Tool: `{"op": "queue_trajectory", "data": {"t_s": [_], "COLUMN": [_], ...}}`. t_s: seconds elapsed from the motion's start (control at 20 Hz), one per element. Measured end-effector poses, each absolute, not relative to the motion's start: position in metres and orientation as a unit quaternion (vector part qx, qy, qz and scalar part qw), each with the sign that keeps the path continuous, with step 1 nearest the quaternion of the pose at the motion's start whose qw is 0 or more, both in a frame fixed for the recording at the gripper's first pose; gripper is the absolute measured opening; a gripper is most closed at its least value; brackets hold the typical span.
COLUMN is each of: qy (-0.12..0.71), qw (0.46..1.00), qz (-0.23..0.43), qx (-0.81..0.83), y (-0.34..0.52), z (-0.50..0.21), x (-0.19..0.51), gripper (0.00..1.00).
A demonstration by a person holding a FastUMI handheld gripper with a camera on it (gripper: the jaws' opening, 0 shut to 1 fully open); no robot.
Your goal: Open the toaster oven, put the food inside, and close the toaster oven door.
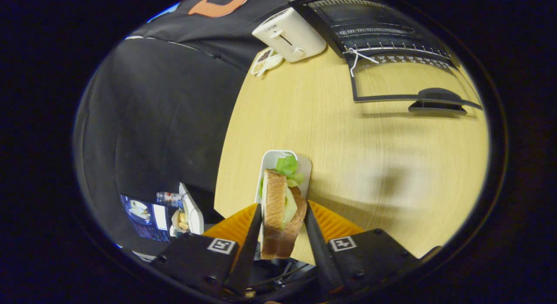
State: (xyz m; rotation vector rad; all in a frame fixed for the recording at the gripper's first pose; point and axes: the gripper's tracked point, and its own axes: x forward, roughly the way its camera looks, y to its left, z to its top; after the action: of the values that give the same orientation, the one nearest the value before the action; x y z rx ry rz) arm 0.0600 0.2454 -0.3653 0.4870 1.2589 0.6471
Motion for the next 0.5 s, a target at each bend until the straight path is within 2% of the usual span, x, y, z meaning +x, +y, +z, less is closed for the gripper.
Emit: {"op": "queue_trajectory", "data": {"t_s": [0.1,0.2,0.5], "qy": [0.580,0.573,0.523], "qw": [0.724,0.728,0.741], "qz": [0.289,0.295,0.332], "qx": [0.235,0.233,0.260], "y": [0.249,0.249,0.242], "z": [-0.360,-0.348,-0.268], "x": [0.059,0.058,0.044], "gripper": [0.45,0.39,0.38]}}
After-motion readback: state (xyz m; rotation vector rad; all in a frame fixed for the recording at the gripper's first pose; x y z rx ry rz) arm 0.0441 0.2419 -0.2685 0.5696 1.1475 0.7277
